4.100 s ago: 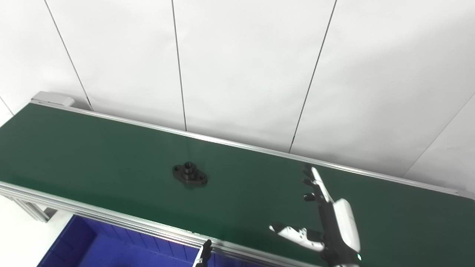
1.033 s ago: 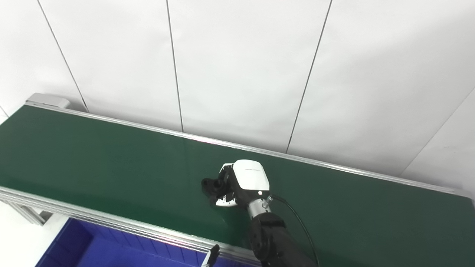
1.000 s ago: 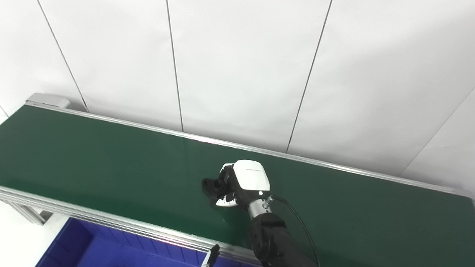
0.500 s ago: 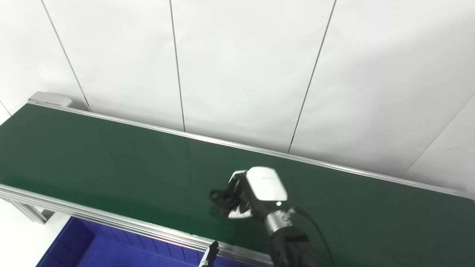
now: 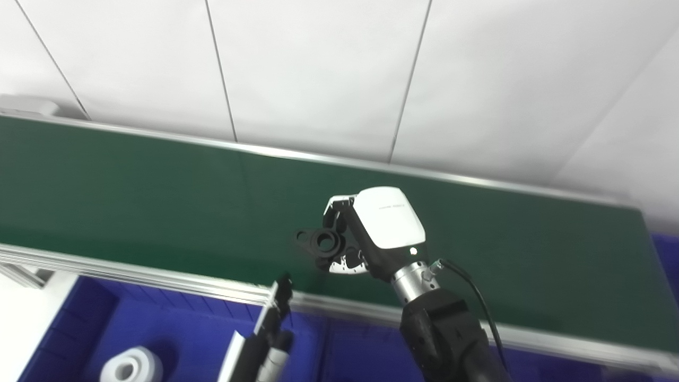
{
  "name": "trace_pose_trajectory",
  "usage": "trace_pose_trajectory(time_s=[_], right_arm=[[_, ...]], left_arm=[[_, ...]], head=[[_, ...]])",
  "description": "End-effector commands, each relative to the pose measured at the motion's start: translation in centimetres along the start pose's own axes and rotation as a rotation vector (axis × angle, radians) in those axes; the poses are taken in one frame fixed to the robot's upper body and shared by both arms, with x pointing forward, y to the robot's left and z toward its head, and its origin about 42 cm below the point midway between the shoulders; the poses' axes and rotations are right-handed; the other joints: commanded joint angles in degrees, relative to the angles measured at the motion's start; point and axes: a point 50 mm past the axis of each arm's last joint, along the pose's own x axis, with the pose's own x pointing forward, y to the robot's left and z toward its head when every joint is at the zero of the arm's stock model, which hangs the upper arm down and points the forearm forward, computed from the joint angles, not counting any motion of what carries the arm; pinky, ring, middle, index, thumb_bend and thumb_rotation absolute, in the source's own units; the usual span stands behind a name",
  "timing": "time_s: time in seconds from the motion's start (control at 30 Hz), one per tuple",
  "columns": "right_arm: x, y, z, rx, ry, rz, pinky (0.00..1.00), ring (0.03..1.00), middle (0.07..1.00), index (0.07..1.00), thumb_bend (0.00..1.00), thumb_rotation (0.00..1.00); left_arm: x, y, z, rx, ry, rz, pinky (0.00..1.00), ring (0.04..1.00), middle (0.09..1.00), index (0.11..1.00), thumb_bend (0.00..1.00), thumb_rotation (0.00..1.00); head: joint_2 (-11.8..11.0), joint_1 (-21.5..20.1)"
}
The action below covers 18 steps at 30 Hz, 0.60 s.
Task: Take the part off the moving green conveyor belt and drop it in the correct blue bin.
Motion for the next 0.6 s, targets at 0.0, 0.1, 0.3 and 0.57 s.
trace_pose_trajectory(time_s=[0.0,0.1,0.3,0.57], right_arm=[[-1.1,-1.4,0.2,-0.027,-0.010,-0.032,0.14,0.207,0.471,0.486,0.52,0.00],[-3.3,-1.6,0.2,-0.032,0.006,0.027,0.14,0.209,0.470,0.486,0.52,0.00],[-7.0,-2.4,-0.3,0.000,0.049,0.082,0.16,0.228,0.472,0.486,0.52,0.00],[-11.5,-2.4,-0.4,0.056,0.126,0.117,0.15,0.228,0.472,0.486,0.52,0.00]], left_arm=[[-0.4,0.5,1.0,-0.026,-0.020,0.010,1.00,1.000,1.000,1.000,0.65,1.00],[-0.5,1.3,1.5,-0.030,-0.019,0.010,1.00,1.000,1.000,1.000,0.62,1.00],[-0.5,2.6,2.4,-0.022,-0.012,0.012,1.00,1.000,1.000,1.000,0.55,1.00],[-0.4,4.2,2.7,-0.022,-0.010,0.017,1.00,1.000,1.000,1.000,0.53,1.00]], head=[[1.1,-2.3],[3.2,-5.7],[5.3,-8.5],[6.9,-10.8]])
